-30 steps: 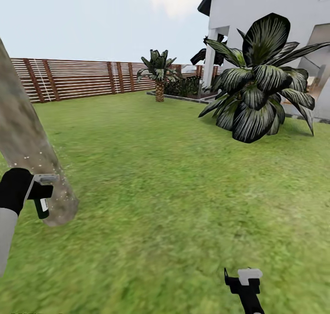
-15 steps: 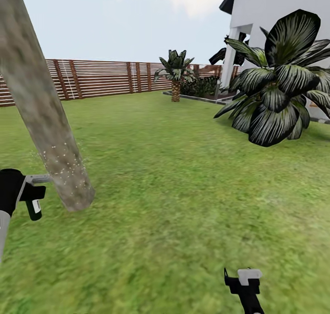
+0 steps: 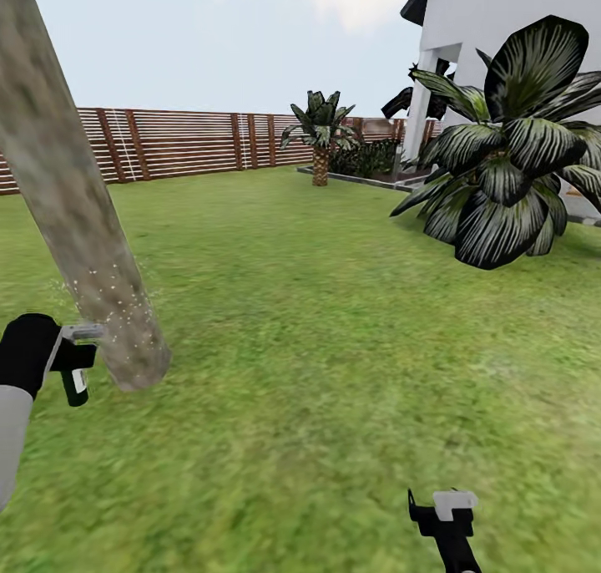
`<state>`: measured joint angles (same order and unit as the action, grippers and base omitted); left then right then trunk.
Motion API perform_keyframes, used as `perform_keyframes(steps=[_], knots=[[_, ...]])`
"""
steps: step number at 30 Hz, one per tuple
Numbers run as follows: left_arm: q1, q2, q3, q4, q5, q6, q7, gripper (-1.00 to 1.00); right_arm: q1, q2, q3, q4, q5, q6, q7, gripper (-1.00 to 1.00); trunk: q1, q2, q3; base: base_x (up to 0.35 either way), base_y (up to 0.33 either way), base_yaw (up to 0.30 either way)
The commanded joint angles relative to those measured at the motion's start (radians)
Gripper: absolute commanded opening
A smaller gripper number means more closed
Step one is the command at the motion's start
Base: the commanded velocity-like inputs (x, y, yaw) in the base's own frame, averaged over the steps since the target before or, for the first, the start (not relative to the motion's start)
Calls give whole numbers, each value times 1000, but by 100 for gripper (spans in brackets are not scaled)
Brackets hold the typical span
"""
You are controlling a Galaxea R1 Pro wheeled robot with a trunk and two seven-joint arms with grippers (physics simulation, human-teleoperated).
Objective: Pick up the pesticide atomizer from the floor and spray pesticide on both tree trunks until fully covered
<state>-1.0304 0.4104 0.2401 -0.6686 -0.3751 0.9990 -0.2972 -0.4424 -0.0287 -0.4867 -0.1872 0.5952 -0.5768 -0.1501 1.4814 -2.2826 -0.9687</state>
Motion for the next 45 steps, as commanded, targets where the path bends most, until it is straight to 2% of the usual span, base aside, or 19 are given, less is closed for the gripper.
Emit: perform_keyframes(steps=[1,5,10,11,14,16,17,21,23,25,30,31,33,34,35,37,40,43,45], knots=[[37,5,2,-2,-7,-1,-11,-100,-1,0,-4,2,11,-3,-6,100,0,0,-1,2,0,0],[183,10,5,-4,0,-99,-23,-100,-1,0,-4,0,11,-3,-6,100,0,0,-1,-2,0,0],[296,2,5,21,30,-369,-59,-100,-1,2,-1,1,21,-2,-3,100,0,0,-1,-231,0,0],[335,-1,0,57,47,-522,-177,-100,-1,2,3,2,77,1,4,100,0,0,-1,-331,0,0],[386,-1,-25,131,34,-806,-456,-100,-1,2,43,-11,252,52,104,100,0,0,-1,-335,0,0],[394,-1,-43,149,15,-909,-574,-100,-5,0,49,-36,299,103,235,100,0,0,-1,-336,0,0],[396,-1,-55,154,-10,-941,-627,-100,-13,0,51,-64,312,123,350,100,0,0,-1,-337,0,0],[398,-24,-139,158,-135,-974,-710,-100,-38,1,53,-235,324,163,779,100,0,0,-1,-337,0,0],[398,-64,-190,158,-166,-976,-715,-100,-43,2,55,-294,325,183,883,100,0,0,-1,-335,0,0],[397,-111,-275,155,-192,-977,-714,-100,-48,4,55,-330,325,200,950,100,0,0,-1,-247,0,0],[396,-165,-355,144,-212,-977,-709,-100,-54,7,58,-340,325,202,1002,100,0,0,-1,-59,0,0],[396,-169,-361,143,-217,-977,-708,-100,-54,8,75,-340,325,202,1013,100,0,0,-1,-8,0,0],[395,-180,-368,142,-222,-978,-706,-100,-55,11,174,-342,323,203,1037,100,0,0,-1,-3,0,0],[395,-186,-374,142,-223,-978,-706,-100,-62,12,227,-343,321,204,1043,-100,0,0,-1,-1,0,0],[395,-190,-379,141,-224,-978,-705,-100,-69,16,253,-343,321,204,1045,-100,0,0,-1,0,0,0],[389,-204,-399,141,-223,-980,-688,-100,-84,84,302,-343,320,203,1049,-100,0,0,-1,0,0,0],[389,-230,-416,141,-225,-981,-680,-100,-103,105,305,-343,320,203,1050,-100,0,0,-1,0,0,0],[386,-261,-507,141,-237,-981,-677,-100,-122,119,306,-342,320,204,1067,-100,0,0,-1,0,0,0],[385,-279,-527,142,-240,-982,-677,-100,-130,134,306,-342,320,205,1088,-100,0,0,-1,0,0,0]])
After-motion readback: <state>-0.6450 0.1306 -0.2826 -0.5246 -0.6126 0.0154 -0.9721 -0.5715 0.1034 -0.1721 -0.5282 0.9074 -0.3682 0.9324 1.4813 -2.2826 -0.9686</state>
